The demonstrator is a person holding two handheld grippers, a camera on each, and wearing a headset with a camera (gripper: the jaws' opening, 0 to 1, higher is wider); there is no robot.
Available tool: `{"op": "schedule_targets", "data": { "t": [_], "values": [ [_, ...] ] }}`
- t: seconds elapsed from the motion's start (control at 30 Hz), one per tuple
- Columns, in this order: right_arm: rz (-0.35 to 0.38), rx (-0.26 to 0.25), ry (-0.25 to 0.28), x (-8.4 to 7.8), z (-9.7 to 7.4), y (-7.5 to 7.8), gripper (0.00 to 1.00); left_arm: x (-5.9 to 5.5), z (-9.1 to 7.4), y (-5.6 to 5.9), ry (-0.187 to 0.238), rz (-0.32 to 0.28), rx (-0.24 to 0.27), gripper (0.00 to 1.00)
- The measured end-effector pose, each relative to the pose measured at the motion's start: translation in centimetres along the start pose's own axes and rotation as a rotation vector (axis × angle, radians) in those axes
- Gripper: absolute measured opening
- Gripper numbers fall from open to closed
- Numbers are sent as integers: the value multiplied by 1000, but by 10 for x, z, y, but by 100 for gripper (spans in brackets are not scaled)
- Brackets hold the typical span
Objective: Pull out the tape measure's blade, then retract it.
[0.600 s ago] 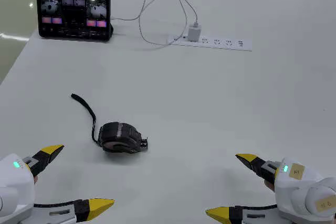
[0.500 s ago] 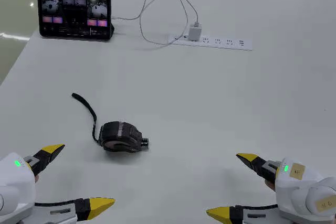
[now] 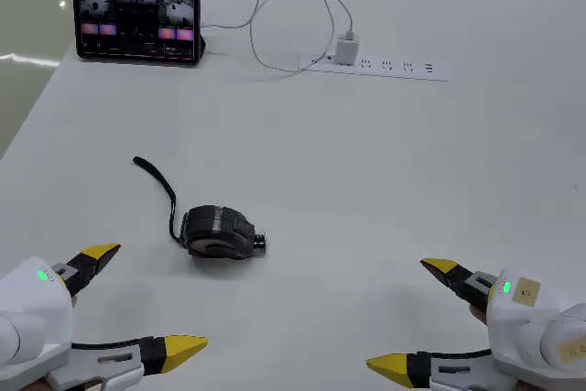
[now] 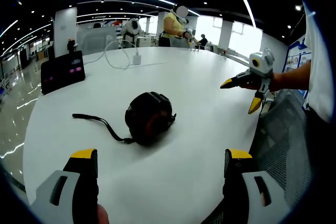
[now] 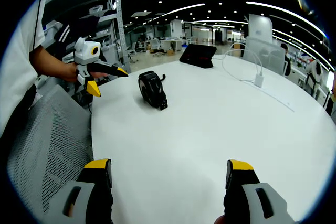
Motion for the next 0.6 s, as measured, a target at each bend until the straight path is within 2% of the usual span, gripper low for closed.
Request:
{"op": "schedule_targets", "data": {
  "t": [0.6],
  "values": [
    [-1,3,-2,1,2,1,88,5,2,-5,2,9,0,95]
  ]
}}
Point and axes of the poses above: the centre of the closed fingertips' face, and the gripper's own axes: z roughly forward along the fingers, y roughly to its right, x roughly out of its top, the point moved 5 cm from there along -z, roughly backward along the fingers, and after that the axes turned 4 degrees about -y, right-handed, at the moved point
